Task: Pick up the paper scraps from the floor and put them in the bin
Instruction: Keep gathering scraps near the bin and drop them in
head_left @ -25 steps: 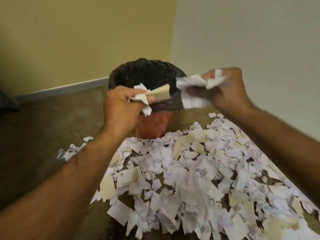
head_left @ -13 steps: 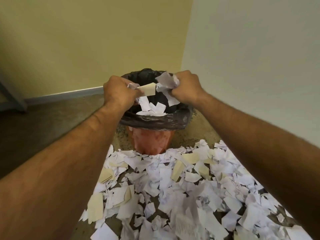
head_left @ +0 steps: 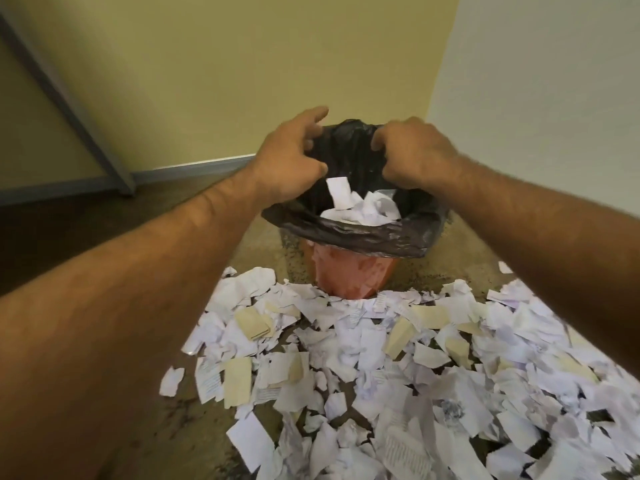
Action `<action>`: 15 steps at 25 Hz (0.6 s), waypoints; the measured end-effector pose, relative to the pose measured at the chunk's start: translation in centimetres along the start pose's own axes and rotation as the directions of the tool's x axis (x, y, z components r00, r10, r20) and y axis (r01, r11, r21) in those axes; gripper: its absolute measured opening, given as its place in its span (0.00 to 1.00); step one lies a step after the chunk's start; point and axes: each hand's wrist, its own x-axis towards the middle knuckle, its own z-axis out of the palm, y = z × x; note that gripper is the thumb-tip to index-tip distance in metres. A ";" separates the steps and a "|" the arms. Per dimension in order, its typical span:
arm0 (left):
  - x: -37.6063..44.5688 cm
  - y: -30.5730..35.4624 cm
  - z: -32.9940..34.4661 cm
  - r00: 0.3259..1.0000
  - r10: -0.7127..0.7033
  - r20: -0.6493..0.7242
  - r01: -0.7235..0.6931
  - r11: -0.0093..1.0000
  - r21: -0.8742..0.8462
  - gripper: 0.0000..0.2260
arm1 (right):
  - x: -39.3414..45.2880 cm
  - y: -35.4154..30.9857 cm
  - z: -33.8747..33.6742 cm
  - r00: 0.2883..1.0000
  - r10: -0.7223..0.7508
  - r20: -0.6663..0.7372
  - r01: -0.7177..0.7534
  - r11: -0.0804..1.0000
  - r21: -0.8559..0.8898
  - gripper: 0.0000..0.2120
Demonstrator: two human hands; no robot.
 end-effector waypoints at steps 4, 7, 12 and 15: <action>-2.3 -2.1 -8.7 0.990 -0.062 -0.125 0.071 0.995 0.068 0.21 | 1.5 -3.1 -2.0 0.970 -0.059 -0.235 0.102 0.979 0.175 0.07; -5.6 -6.5 -15.0 0.965 -0.220 -0.143 0.243 0.955 0.172 0.17 | 1.3 -7.8 -2.1 0.923 -0.199 -0.328 0.298 0.912 0.283 0.06; -13.1 -15.4 -20.5 0.795 -0.605 -0.044 0.578 0.734 0.357 0.22 | 0.0 -20.1 0.6 0.878 -0.397 -0.267 0.477 0.776 0.414 0.05; -18.2 -23.1 -19.2 0.671 -0.741 -0.033 0.675 0.591 0.441 0.34 | -2.0 -26.9 6.4 0.851 -0.521 0.070 0.423 0.757 0.498 0.08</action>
